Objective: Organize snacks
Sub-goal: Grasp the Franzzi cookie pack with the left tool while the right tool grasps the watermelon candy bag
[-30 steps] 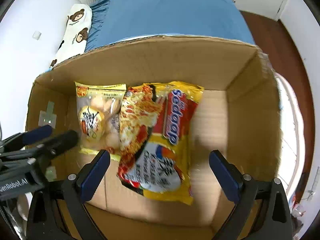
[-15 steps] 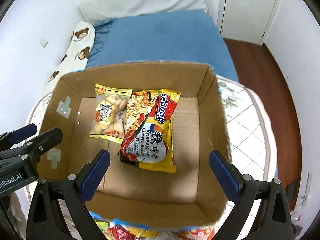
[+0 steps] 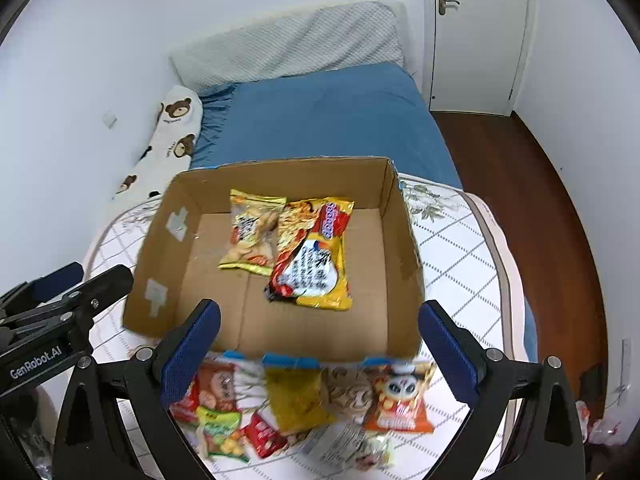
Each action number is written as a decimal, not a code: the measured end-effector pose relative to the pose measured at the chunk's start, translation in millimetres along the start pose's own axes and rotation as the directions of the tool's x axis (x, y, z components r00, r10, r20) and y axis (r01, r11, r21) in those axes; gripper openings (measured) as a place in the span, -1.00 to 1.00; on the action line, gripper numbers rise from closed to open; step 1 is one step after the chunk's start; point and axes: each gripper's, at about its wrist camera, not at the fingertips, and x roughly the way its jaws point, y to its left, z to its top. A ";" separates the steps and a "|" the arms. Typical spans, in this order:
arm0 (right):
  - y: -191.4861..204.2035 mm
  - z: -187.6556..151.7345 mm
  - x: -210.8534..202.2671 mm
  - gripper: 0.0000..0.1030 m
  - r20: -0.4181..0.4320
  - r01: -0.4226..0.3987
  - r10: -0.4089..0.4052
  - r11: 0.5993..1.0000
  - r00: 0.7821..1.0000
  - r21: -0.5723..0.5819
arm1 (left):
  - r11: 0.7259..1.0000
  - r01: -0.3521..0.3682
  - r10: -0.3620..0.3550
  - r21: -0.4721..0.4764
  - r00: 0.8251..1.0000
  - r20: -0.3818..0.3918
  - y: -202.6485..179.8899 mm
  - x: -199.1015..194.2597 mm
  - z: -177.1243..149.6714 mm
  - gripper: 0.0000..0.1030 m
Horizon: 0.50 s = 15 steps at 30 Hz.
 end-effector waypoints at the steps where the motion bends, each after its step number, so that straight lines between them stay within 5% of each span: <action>1: -0.4 -6.3 -1.9 0.96 -0.011 -0.012 0.012 1.000 1.000 0.008 | 1.000 0.002 -0.002 -0.009 1.000 -0.004 2.9 -2.4 -4.7 0.62; 6: -6.0 -43.2 14.5 0.96 -0.102 -0.045 0.050 0.997 0.993 0.057 | 0.998 -0.054 0.053 -0.020 0.998 -0.029 22.9 -1.8 -41.2 0.62; 10: -12.5 -82.1 46.9 0.96 -0.214 -0.069 0.091 0.992 0.973 0.109 | 0.993 -0.115 0.111 -0.028 0.986 -0.126 46.8 21.2 -83.8 0.62; 15: -15.3 -117.8 78.0 0.96 -0.307 -0.078 0.118 0.987 0.945 0.139 | 0.988 -0.146 0.123 -0.046 0.936 -0.329 78.0 68.3 -147.4 0.62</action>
